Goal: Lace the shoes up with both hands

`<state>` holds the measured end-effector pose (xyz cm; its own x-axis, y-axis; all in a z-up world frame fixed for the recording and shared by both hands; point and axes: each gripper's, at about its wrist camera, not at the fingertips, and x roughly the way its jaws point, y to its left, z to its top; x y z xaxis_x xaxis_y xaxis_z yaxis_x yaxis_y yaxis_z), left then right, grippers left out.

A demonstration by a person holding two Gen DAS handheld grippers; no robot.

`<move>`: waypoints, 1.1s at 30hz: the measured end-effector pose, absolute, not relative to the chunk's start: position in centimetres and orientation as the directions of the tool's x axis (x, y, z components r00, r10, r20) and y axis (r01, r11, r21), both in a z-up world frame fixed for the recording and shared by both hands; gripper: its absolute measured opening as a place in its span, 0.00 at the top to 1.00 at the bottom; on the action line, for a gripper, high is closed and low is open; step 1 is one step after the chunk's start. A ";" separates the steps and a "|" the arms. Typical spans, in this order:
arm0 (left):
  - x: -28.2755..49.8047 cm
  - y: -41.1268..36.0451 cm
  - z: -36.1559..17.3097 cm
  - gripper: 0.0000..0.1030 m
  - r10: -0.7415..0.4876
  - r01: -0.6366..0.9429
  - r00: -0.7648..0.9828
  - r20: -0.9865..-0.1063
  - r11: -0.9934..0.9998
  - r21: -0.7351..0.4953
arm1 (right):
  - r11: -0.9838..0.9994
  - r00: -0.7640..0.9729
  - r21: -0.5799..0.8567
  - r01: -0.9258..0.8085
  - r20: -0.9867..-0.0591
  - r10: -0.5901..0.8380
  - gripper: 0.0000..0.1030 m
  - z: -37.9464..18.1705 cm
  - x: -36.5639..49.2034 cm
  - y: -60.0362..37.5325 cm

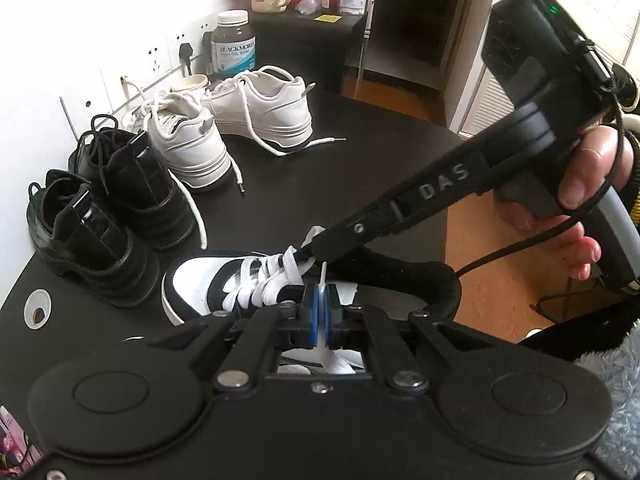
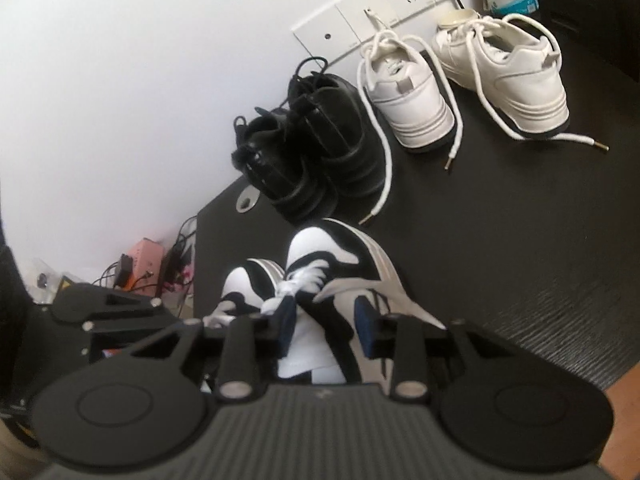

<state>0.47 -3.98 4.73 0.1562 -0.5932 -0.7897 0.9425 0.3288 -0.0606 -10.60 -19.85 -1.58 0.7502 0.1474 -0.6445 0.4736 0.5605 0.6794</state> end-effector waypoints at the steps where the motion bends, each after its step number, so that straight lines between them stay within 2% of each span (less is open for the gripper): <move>1: 0.5 -4.0 4.8 0.97 -0.593 0.943 0.155 -0.790 0.326 -0.060 | 0.536 0.753 0.696 0.478 -0.639 0.158 0.69 -1.9 -10.6 -20.2; 4: 0.5 -4.2 4.8 0.97 -0.589 0.946 0.155 -0.793 0.319 -0.052 | 0.459 0.762 0.742 0.489 -0.619 0.189 0.73 -2.8 -10.7 -21.1; 8: 0.5 -4.9 4.6 0.97 -0.573 0.952 0.158 -0.804 0.306 -0.031 | 0.350 0.776 0.793 0.499 -0.589 0.228 0.87 -4.0 -10.9 -22.3; 11: 0.7 -5.9 4.4 0.97 -0.557 0.956 0.148 -0.817 0.293 -0.026 | 0.251 0.792 0.829 0.500 -0.555 0.256 0.89 -5.1 -11.1 -23.2; 14: 1.6 -6.8 4.2 0.97 -0.535 0.955 0.111 -0.838 0.291 -0.059 | 0.115 0.830 0.876 0.469 -0.481 0.281 0.89 -7.3 -12.0 -24.0; 19: 2.5 -8.2 3.8 0.97 -0.476 0.964 0.050 -0.878 0.253 -0.083 | 0.029 0.867 0.907 0.420 -0.410 0.283 0.90 -8.9 -12.7 -23.8; 26: 3.5 -9.3 3.0 0.97 -0.418 0.951 0.004 -0.908 0.281 -0.126 | 0.016 0.877 0.915 0.403 -0.392 0.279 0.90 -9.2 -12.7 -23.6; 33: 4.9 -9.0 2.7 0.97 -0.427 0.901 -0.038 -0.904 0.376 -0.216 | 0.007 0.879 0.917 0.399 -0.384 0.283 0.90 -9.4 -12.8 -23.7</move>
